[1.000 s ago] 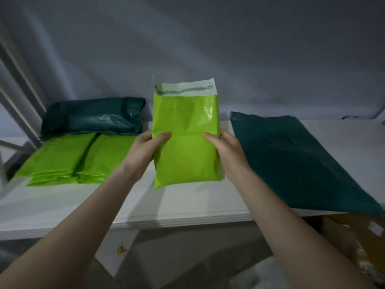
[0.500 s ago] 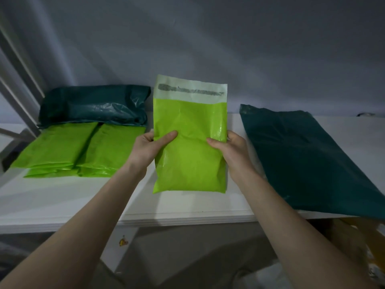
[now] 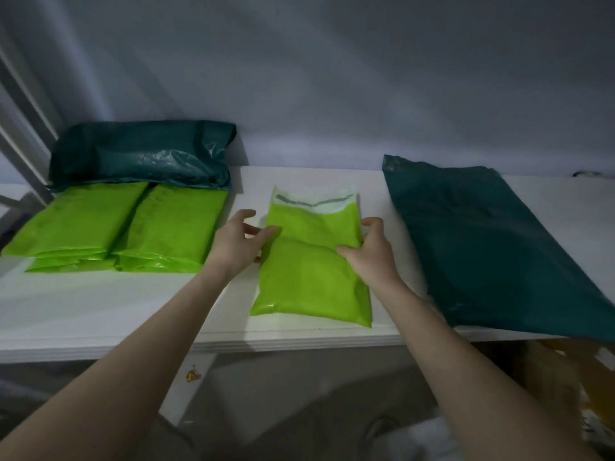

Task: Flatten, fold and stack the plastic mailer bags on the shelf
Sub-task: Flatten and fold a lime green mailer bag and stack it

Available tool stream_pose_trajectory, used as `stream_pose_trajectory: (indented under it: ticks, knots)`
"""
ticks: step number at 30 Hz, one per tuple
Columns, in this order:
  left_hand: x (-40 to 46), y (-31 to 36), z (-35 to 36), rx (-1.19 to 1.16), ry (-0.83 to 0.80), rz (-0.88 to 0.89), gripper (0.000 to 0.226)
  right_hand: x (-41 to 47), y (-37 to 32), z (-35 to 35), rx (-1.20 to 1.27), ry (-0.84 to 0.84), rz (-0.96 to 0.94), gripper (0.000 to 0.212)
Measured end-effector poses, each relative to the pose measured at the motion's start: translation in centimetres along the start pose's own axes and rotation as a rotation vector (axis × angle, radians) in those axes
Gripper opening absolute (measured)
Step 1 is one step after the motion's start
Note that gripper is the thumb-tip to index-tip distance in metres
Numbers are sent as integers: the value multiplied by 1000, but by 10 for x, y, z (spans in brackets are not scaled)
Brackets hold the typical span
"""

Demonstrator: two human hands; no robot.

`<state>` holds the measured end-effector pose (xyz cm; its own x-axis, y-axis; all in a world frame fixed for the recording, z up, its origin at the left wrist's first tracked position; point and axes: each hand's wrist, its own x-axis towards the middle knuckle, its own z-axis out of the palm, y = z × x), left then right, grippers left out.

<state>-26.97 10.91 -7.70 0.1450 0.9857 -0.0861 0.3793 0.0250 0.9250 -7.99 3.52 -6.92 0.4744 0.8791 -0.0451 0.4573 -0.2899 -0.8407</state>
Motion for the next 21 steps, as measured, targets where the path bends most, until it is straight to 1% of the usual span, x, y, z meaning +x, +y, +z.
stream_pose_trajectory:
  ticks: [1,3,5,7,9,11,12,14,15,16,17,19,21]
  knots:
    - [1,-1,1,82,29,36,45,0,0,1,-36,8,-19,50]
    - [0,-4,3,258,70,140,40,0,0,2,-153,44,-72,49]
    - [-5,-5,7,342,69,258,34,-3,-4,3,-260,57,-126,45]
    - [-12,-4,12,403,28,390,33,-12,-8,6,-335,49,-197,41]
    - [-19,-6,19,465,-63,485,43,-21,-9,15,-414,57,-298,38]
    - [-28,-11,27,558,-121,528,51,-30,-4,29,-494,28,-358,38]
    - [-32,-15,31,604,-134,539,57,-35,-2,36,-529,-3,-365,44]
    - [-36,-22,36,675,-165,526,71,-41,5,45,-614,-68,-376,66]
    - [-36,-22,36,690,-178,510,74,-42,9,47,-654,-101,-382,77]
    - [-36,-23,34,733,-200,532,75,-42,13,48,-679,-127,-384,82]
    - [-35,-23,32,787,-226,585,72,-41,17,48,-691,-150,-380,85]
    - [-34,-25,30,867,-325,594,58,-39,20,46,-696,-177,-386,83]
    - [-29,-32,30,931,-336,664,56,-39,20,45,-695,-189,-379,70]
